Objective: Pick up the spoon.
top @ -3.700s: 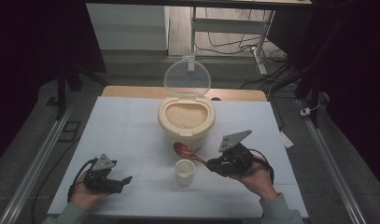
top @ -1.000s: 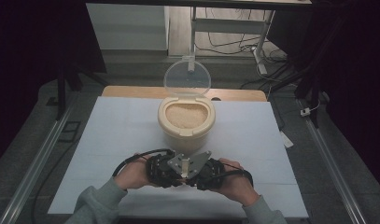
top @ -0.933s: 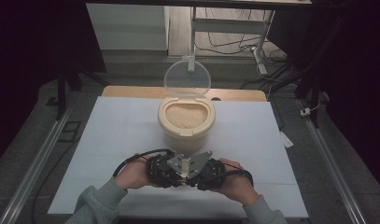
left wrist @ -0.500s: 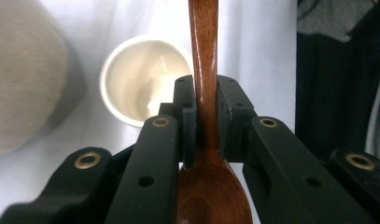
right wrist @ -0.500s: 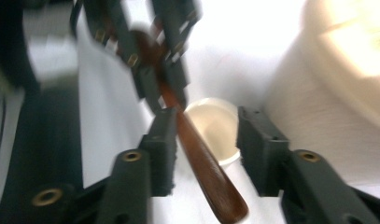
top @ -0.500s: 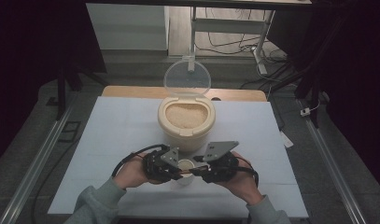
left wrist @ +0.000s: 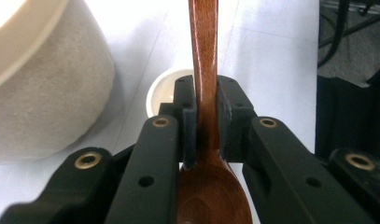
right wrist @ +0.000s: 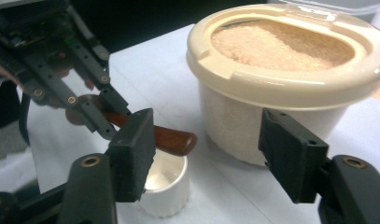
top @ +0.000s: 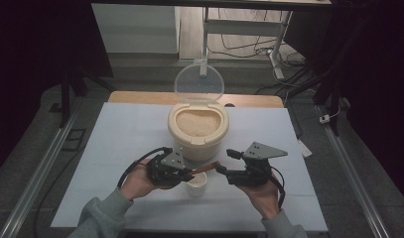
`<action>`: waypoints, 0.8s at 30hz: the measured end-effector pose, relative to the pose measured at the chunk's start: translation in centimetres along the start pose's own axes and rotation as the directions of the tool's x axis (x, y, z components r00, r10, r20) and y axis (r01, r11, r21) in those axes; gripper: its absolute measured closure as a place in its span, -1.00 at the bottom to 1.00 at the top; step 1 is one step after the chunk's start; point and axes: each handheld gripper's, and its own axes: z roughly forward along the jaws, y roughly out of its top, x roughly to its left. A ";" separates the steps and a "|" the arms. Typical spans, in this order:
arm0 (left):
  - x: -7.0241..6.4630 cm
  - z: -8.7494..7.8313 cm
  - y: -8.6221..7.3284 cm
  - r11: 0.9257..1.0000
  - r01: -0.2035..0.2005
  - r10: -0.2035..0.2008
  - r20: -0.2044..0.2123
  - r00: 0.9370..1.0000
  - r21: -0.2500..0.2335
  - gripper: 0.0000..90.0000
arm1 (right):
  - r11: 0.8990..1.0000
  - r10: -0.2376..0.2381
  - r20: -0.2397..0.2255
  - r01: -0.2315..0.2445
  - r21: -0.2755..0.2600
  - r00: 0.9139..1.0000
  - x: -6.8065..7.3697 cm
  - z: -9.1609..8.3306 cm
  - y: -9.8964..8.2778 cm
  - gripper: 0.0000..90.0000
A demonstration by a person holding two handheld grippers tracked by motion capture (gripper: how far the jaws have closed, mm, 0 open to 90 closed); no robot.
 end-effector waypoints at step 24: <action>-1.0 0.4 0.4 0.996 -0.008 0.001 -0.080 0.997 -0.089 0.74 | 0.992 0.122 -0.064 -0.124 -0.036 0.990 1.2 2.4 -1.3 0.05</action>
